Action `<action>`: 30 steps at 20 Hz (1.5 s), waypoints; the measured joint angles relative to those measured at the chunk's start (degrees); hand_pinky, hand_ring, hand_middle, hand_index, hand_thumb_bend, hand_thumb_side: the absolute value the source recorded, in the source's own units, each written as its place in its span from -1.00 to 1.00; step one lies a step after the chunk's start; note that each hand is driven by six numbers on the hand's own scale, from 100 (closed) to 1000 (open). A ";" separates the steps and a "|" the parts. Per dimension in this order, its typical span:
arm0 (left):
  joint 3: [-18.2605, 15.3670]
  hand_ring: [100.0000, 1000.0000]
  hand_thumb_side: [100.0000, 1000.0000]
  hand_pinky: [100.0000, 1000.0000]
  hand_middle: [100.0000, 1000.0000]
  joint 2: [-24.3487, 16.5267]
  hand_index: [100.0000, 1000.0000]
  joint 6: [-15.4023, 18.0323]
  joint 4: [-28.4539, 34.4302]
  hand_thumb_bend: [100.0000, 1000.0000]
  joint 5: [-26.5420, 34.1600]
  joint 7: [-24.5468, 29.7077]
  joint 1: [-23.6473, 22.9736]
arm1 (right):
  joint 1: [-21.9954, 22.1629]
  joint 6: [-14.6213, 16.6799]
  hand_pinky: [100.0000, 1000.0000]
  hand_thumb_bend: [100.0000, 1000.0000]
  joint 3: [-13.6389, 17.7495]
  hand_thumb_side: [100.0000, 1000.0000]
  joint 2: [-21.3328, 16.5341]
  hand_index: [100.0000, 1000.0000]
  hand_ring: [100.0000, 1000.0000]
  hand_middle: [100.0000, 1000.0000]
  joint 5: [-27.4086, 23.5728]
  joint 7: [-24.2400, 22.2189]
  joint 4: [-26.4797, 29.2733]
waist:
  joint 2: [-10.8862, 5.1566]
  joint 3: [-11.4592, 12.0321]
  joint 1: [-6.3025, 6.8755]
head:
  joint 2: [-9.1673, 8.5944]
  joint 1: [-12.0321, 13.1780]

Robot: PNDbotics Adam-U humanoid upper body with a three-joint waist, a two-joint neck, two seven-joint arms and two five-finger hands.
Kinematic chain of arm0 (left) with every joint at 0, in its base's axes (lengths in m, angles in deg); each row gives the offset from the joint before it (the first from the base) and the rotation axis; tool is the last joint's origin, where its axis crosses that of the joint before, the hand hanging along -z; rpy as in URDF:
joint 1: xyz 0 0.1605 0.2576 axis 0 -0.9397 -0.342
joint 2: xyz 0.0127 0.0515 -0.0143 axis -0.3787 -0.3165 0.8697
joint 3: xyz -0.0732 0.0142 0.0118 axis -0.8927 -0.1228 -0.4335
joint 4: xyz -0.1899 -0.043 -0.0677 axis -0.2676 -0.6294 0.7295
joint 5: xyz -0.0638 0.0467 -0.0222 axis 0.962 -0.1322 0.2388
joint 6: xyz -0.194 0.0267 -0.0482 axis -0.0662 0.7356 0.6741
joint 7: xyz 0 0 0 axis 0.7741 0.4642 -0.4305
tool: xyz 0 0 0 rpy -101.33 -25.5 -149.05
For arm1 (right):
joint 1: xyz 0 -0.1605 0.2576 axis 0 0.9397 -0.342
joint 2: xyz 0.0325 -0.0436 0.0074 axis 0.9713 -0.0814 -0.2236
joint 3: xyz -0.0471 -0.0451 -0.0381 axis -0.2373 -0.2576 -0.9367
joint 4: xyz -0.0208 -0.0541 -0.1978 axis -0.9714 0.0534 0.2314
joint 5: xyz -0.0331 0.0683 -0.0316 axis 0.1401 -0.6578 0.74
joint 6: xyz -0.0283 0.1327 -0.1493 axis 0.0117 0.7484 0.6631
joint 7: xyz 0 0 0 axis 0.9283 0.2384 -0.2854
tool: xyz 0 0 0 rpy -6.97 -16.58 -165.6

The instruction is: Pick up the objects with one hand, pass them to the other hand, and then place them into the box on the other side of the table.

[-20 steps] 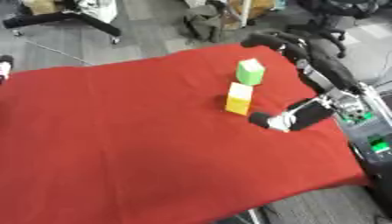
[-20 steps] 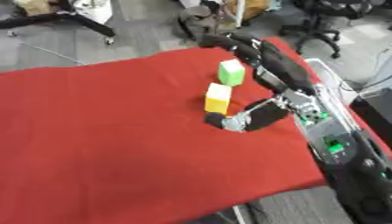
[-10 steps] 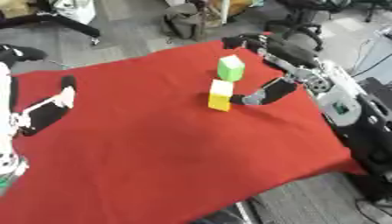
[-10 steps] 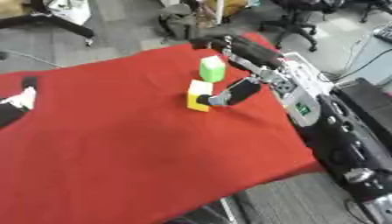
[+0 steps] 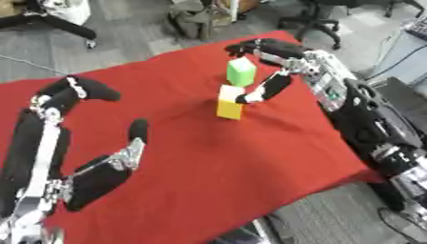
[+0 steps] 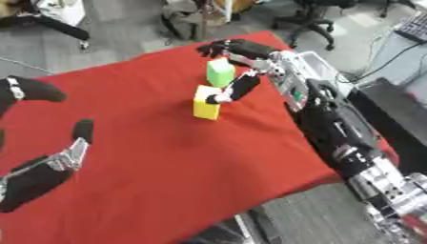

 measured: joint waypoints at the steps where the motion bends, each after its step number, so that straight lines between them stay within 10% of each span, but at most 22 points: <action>1: -0.37 0.46 -0.84 0.80 0.12 0.20 0.19 0.95 0.09 -0.60 0.96 0.95 -0.08 | -0.29 0.43 0.89 -0.10 0.01 -0.05 0.02 0.98 0.65 0.66 0.86 -0.09 -1.56 | 0.03 0.19 -0.03 | 0.00 -0.27; 20: -10.16 0.46 -0.77 0.82 0.10 -0.88 0.17 18.29 0.10 -0.65 16.91 18.29 -3.22 | -4.98 8.35 0.82 -0.13 1.22 -0.05 2.59 0.92 0.57 0.46 15.47 12.67 -22.42 | 1.43 2.67 0.16 | -0.97 -3.46; 30: -14.32 0.45 -0.75 0.82 0.10 -1.92 0.17 25.17 0.10 -0.65 19.60 27.41 -5.54 | -5.04 8.06 0.65 -0.39 1.37 -0.24 3.25 0.29 0.31 -0.09 13.77 21.99 -20.21 | 1.64 2.73 0.10 | -1.01 -3.83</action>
